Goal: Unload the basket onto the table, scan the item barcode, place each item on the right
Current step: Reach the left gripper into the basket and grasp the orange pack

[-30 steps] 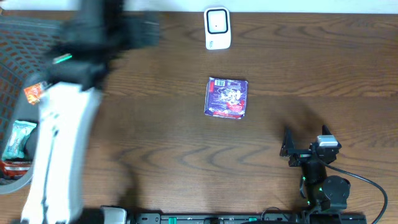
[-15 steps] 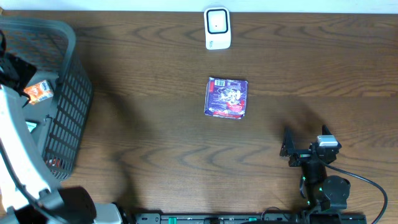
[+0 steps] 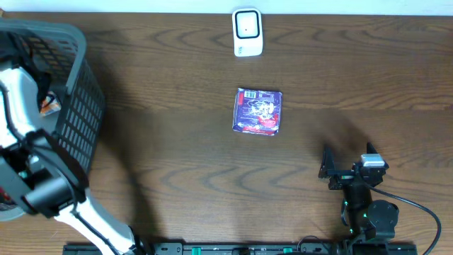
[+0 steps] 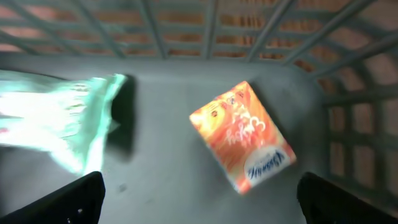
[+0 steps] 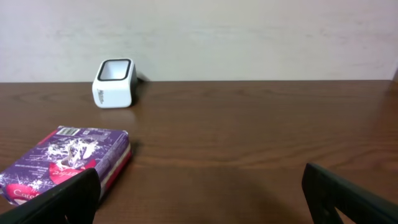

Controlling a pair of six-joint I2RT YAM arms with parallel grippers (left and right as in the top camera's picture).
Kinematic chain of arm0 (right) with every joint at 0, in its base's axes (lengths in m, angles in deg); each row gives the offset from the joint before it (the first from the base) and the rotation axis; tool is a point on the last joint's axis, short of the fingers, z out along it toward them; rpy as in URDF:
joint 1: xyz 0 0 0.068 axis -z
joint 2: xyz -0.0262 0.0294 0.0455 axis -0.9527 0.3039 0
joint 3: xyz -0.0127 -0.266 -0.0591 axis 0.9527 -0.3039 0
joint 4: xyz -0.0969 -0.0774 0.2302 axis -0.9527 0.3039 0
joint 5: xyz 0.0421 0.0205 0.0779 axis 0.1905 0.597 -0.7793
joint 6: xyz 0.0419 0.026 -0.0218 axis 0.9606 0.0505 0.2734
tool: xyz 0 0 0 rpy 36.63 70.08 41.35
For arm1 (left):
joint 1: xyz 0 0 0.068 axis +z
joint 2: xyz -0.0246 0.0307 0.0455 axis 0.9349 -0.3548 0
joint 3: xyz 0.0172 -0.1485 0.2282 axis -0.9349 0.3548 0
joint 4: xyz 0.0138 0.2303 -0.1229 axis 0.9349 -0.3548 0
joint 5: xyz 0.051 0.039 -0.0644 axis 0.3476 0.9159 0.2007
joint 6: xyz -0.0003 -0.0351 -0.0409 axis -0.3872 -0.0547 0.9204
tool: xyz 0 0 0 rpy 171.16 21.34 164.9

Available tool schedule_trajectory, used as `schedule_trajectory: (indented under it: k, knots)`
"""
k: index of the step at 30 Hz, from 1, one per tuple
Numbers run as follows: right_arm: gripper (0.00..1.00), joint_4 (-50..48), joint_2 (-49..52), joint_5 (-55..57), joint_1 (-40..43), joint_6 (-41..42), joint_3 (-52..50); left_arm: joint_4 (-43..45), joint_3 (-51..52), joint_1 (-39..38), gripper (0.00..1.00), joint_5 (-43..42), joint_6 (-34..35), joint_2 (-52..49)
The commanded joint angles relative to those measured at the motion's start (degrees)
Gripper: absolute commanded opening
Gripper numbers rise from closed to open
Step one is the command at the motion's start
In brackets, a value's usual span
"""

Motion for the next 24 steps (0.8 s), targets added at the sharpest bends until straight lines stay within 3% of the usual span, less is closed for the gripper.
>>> schedule_trajectory:
  k: [1, 11, 12, 14, 16, 19, 24]
  knots:
    - [0.99, 0.2, -0.3, 0.0, 0.3, -0.8, -0.1, 2.6, 0.6, 0.0, 0.98, -2.2, 2.8, -4.7]
    - [0.99, 0.2, -0.3, 0.0, 0.3, -0.8, -0.1, 6.6, 0.7, 0.0, 0.99, -6.6, 2.7, -11.1]
    - [0.99, 0.2, -0.3, 0.0, 0.3, -0.8, -0.1, 6.6, 0.7, 0.0, 0.92, -6.6, 2.7, -11.3]
    - [0.99, 0.2, -0.3, 0.0, 0.3, -0.8, -0.1, 6.6, 0.8, 0.0, 0.59, -6.5, 2.3, -11.6]
    - [0.99, 0.2, -0.3, 0.0, 0.3, -0.8, -0.1, 6.6, 0.8, 0.0, 0.43, -6.6, 0.9, -11.6]
    - [0.99, 0.2, -0.3, 0.0, 0.3, -0.8, -0.1, 6.6, 0.8, 0.1, 0.08, -6.6, -2.3, -11.5]
    - [0.99, 0.2, -0.3, 0.0, 0.3, -0.8, -0.1, 4.0, 0.3, 0.3, 0.07, -6.6, -4.9, -7.5]
